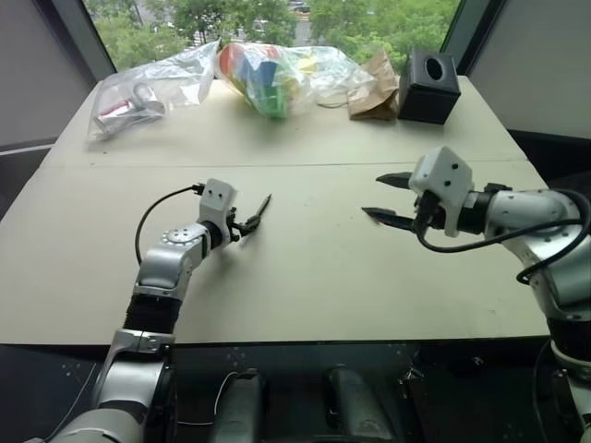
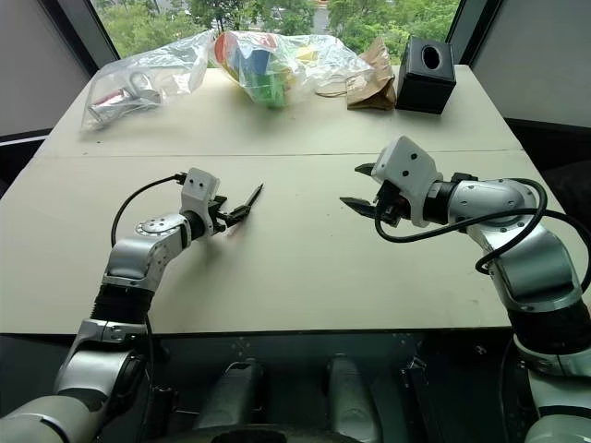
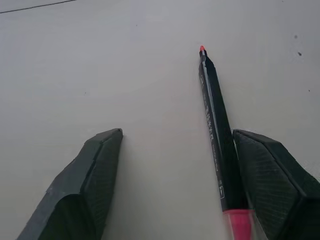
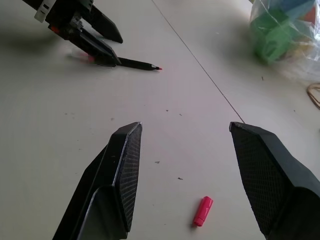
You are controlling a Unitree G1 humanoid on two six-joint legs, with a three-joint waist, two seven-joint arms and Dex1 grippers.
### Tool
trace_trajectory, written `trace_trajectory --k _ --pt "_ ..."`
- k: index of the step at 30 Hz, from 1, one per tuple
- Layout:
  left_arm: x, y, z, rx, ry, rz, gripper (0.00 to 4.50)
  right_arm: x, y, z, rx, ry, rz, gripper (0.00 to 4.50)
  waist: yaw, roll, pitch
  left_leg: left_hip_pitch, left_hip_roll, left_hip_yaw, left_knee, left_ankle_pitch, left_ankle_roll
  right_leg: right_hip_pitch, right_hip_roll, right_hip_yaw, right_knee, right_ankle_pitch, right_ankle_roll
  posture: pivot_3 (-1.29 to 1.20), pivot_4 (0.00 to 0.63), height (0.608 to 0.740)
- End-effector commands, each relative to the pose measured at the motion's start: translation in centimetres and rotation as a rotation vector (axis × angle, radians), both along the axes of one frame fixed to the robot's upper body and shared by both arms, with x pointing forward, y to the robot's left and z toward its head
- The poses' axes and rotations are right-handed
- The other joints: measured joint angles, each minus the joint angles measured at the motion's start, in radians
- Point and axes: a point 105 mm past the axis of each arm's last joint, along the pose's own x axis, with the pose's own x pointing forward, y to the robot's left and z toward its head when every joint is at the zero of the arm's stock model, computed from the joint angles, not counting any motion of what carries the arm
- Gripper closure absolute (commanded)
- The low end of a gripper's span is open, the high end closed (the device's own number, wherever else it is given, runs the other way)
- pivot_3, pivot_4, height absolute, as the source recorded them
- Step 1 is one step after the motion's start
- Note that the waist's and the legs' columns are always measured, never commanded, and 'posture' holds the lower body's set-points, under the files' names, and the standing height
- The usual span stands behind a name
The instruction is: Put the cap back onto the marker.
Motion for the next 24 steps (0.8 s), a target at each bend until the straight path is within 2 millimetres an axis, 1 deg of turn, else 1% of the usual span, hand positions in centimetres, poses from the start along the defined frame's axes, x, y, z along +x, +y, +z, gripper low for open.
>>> trace_trajectory --k 1,2,3,4,11,14,17,19,21,24 --pt "-0.1 0.3 -1.0 0.058 0.027 -0.001 2.92 -0.4 0.0 1.6 0.003 -0.070 0.006 1.63 -0.001 0.000 0.000 0.000 0.000 0.000 0.000 0.000 0.000 0.000 0.000 0.000 0.000 0.000 0.000 0.00 0.150 0.740" --pt "-0.1 0.3 -1.0 0.061 0.027 -0.002 3.39 -0.4 0.0 1.7 0.003 -0.070 0.006 1.63 -0.001 0.000 0.000 0.000 0.000 0.000 0.000 0.000 0.000 0.000 0.000 0.000 0.000 0.000 0.000 0.00 0.150 0.740" --pt "-0.2 0.3 -1.1 0.066 0.028 -0.004 4.00 -0.4 0.0 1.7 0.003 -0.071 0.005 1.63 -0.002 0.000 0.000 0.000 0.000 0.000 0.000 0.000 0.000 0.000 0.000 0.000 0.000 0.000 0.000 0.00 0.150 0.740" --pt "-0.2 0.3 -1.1 0.067 0.029 -0.005 4.42 -0.4 0.0 1.7 0.003 -0.072 0.005 1.63 -0.004 0.000 0.000 0.001 0.000 0.000 0.000 0.000 0.000 0.000 0.000 0.000 0.000 0.000 0.000 0.00 0.150 0.740" --pt "-0.6 0.3 -1.5 0.062 0.038 -0.012 4.47 -0.3 0.1 1.7 0.002 -0.071 0.008 1.63 -0.004 0.001 0.000 0.001 0.000 0.000 0.000 0.000 0.000 0.000 0.000 0.000 0.001 0.000 0.000 0.00 0.150 0.740" --pt "-0.8 0.3 -1.0 0.059 0.014 -0.037 4.47 -0.2 0.2 1.6 0.005 -0.069 0.008 1.63 -0.006 0.001 0.000 0.001 0.000 0.000 0.000 0.000 0.000 0.000 0.000 0.000 0.001 0.000 0.000 0.00 0.150 0.740" --pt "-1.4 0.5 0.9 0.056 -0.062 -0.106 4.47 0.3 0.0 0.9 0.005 -0.069 -0.027 1.63 -0.009 0.001 0.000 0.001 0.000 0.000 0.000 0.000 0.000 0.000 0.001 0.000 0.001 0.000 0.000 0.00 0.150 0.740" --pt "-2.2 1.3 3.4 0.022 -0.153 -0.174 4.47 1.5 -0.6 -0.3 -0.004 -0.101 -0.111 1.63 -0.009 0.000 0.000 0.001 0.001 0.000 -0.001 0.000 0.000 -0.001 0.001 0.000 0.001 0.000 0.000 0.00 0.150 0.740" --pt "-3.4 1.5 5.7 -0.030 -0.220 -0.259 4.47 2.5 -1.1 -1.1 0.027 -0.106 -0.201 1.63 -0.009 0.000 0.000 0.001 0.001 0.000 -0.001 0.000 0.000 -0.001 0.001 0.000 0.001 0.000 0.000 0.00 0.150 0.740" --pt "-4.5 2.6 7.2 -0.011 -0.249 -0.303 4.47 3.1 -0.5 -2.1 0.078 -0.088 -0.248 1.63 -0.001 0.000 0.000 -0.001 0.001 0.000 -0.001 0.000 -0.001 -0.002 0.000 0.000 0.001 0.000 -0.001 0.00 0.150 0.740"
